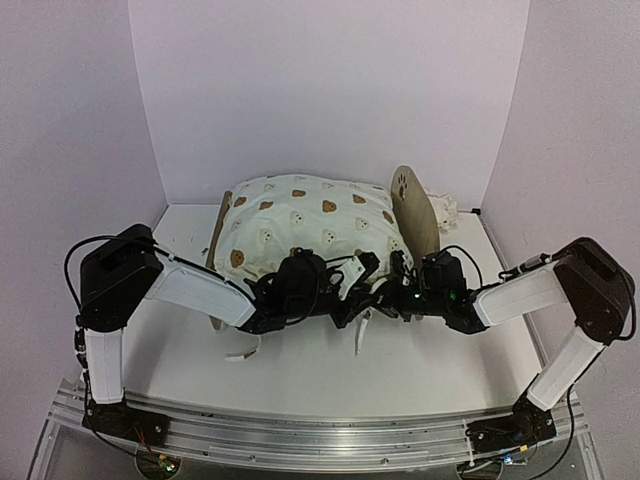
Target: Set up the pet bed
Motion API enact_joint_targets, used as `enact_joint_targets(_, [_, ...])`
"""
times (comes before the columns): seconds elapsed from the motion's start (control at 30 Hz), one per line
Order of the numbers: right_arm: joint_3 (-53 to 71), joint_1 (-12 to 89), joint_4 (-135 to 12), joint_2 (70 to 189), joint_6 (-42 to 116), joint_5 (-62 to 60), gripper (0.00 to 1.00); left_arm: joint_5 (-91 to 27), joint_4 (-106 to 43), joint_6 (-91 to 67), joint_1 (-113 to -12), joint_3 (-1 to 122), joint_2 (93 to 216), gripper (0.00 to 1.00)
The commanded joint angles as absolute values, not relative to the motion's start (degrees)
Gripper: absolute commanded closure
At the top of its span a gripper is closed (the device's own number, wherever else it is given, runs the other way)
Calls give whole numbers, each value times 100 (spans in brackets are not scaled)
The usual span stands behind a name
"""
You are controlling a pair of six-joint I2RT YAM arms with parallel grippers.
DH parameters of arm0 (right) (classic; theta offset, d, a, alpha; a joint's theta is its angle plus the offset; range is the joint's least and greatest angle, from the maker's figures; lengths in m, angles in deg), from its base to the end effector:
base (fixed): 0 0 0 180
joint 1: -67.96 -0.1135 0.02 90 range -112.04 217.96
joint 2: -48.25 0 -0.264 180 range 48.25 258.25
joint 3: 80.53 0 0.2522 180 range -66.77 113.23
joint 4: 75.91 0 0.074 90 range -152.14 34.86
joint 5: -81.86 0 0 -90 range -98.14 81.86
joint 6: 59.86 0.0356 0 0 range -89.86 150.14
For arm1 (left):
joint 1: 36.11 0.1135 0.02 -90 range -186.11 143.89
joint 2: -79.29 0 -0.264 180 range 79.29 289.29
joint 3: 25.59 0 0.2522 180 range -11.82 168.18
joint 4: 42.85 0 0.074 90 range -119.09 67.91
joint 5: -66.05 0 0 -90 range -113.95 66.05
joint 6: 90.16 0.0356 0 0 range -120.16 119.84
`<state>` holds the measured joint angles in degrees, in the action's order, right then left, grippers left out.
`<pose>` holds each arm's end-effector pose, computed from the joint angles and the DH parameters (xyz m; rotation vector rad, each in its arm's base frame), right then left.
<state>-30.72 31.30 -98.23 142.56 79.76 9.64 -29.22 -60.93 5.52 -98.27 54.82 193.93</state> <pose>0.2499 0.1996 0.1593 0.0181 2.1728 1.2399 0.2043 -0.3939 0.1812 1.1276 1.5577 -0.7613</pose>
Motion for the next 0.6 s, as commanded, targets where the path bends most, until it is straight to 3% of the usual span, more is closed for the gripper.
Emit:
enact_joint_targets(0.0, [-2896,3194,-10644,14266,7981,660,100,-3791,-5277,1405,-9879,5213,18708,61])
enact_joint_targets(0.1, [-2832,3206,-10647,14326,7954,662,100,-4095,-5008,1729,-9872,5039,18418,52])
enact_joint_targets(0.2, [-2775,3208,-10644,14402,7953,687,100,-4142,-4795,1902,-9806,4906,18231,50])
enact_joint_targets(0.37, [-2776,3212,-10645,14422,7955,720,100,-3851,-4947,2352,-9492,4623,17899,61])
enact_joint_targets(0.57, [-2801,3216,-10645,14392,7958,671,100,-2727,-6404,4251,-9394,4154,17899,63])
